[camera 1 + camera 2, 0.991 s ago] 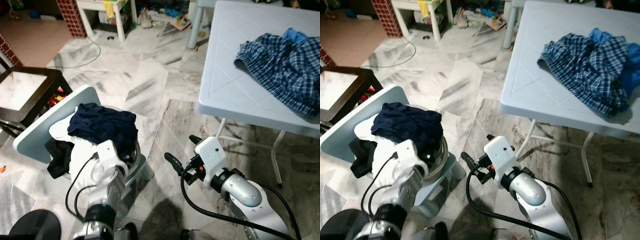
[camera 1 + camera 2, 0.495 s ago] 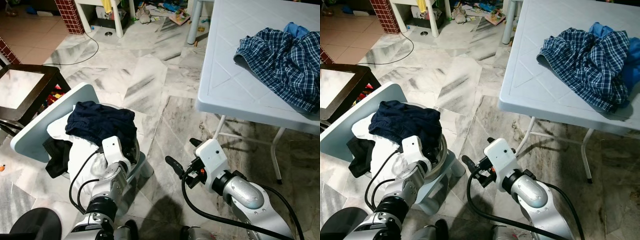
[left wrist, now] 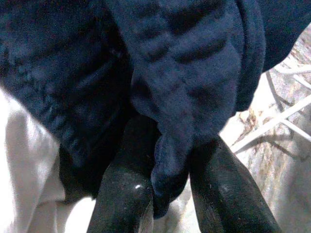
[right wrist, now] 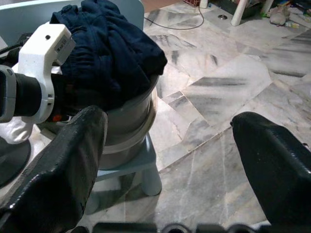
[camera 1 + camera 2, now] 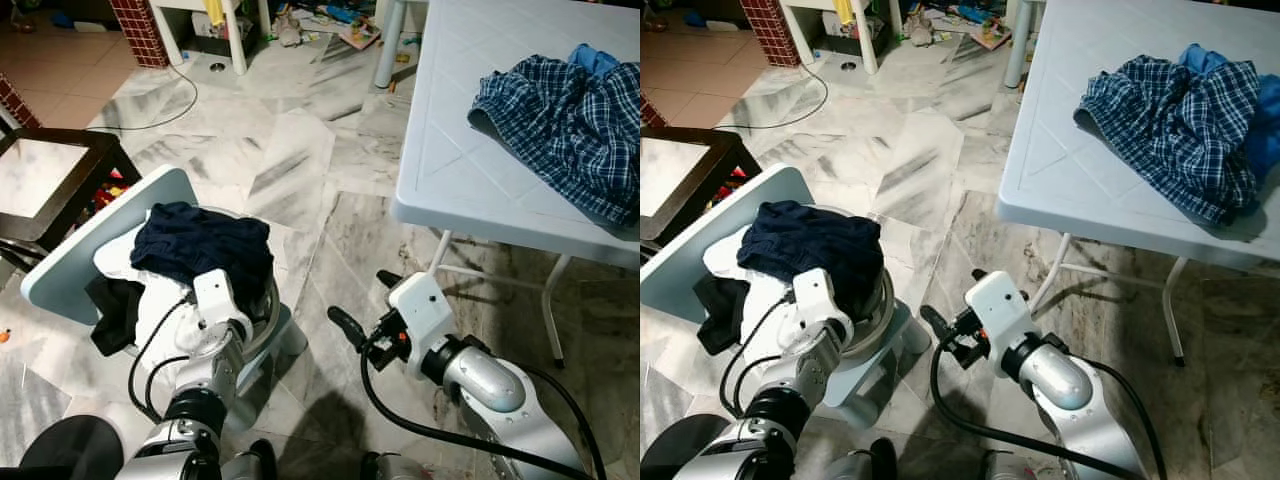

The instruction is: Hang hanger

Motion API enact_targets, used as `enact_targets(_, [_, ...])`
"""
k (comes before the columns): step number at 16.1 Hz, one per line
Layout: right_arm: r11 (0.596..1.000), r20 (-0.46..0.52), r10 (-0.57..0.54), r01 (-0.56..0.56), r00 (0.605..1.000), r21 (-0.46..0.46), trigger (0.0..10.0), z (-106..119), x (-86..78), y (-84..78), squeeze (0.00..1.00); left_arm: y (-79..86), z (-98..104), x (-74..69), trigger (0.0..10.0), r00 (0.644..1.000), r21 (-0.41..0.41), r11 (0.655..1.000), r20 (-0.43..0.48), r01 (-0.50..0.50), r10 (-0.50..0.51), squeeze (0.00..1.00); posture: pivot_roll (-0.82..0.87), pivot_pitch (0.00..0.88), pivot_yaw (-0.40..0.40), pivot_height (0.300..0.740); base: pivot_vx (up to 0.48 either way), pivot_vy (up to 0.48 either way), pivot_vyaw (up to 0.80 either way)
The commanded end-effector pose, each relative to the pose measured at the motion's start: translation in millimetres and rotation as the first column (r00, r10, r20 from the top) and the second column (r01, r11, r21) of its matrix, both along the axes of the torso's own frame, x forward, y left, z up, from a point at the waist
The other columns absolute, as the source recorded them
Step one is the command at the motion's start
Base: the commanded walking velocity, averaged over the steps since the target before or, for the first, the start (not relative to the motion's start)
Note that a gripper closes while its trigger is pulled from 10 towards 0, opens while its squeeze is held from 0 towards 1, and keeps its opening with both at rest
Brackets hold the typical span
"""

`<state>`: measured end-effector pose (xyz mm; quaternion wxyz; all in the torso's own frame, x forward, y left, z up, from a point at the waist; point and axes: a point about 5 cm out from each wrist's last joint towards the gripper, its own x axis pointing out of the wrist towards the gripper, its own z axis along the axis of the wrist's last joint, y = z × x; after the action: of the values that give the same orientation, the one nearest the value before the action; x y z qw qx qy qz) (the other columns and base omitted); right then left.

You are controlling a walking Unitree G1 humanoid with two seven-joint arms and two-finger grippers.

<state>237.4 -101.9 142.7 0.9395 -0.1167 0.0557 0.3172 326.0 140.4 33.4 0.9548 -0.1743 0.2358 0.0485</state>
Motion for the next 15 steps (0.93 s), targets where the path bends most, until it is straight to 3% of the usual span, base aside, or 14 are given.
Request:
enact_targets(1, [1.0, -0.014, 0.021, -0.021, 1.0, 0.004, 10.0, -3.6, -0.7, 3.6, 0.0, 4.9, -2.9, -2.4, 0.0, 1.0, 0.052, 0.998, -0.006, 0.018, -0.018, 0.0, -0.24, 0.205, 0.041, 0.74, 0.0, 0.0, 0.0])
enact_targets(5, [0.999, -0.006, 0.032, -0.032, 0.999, 0.015, 10.0, -4.8, 4.8, 7.3, 0.0, 22.3, 6.7, -7.1, 0.0, 0.995, 0.201, 0.979, 0.074, 0.047, -0.063, 0.0, -0.2, 0.178, 0.047, 0.74, 0.0, 0.0, 0.0])
enact_targets(10, [0.998, 0.021, 0.047, -0.048, 0.999, 0.032, 10.0, -6.1, 19.0, 17.9, 0.0, 48.1, 30.9, -14.2, 0.0, 0.981, 0.273, 0.961, 0.172, 0.041, -0.091, 0.0, -0.14, 0.13, 0.046, 0.74, 0.0, 0.0, 0.0])
enact_targets(12, [0.998, 0.031, 0.05, -0.051, 0.998, 0.037, 10.0, -6.4, 22.7, 20.6, 0.0, 59.9, 47.0, -15.3, 0.0, 0.972, 0.307, 0.952, 0.218, 0.015, -0.085, 0.0, -0.13, 0.112, 0.049, 0.74, 0.0, 0.0, 0.0])
enact_targets(15, [0.997, 0.045, 0.056, -0.059, 0.997, 0.046, 10.0, -8.1, 28.4, 24.6, 0.0, 92.2, 86.8, -22.9, 0.0, 0.946, 0.418, 0.908, 0.304, -0.026, -0.113, 0.0, -0.1, 0.086, 0.056, 0.74, 0.0, 0.0, 0.0])
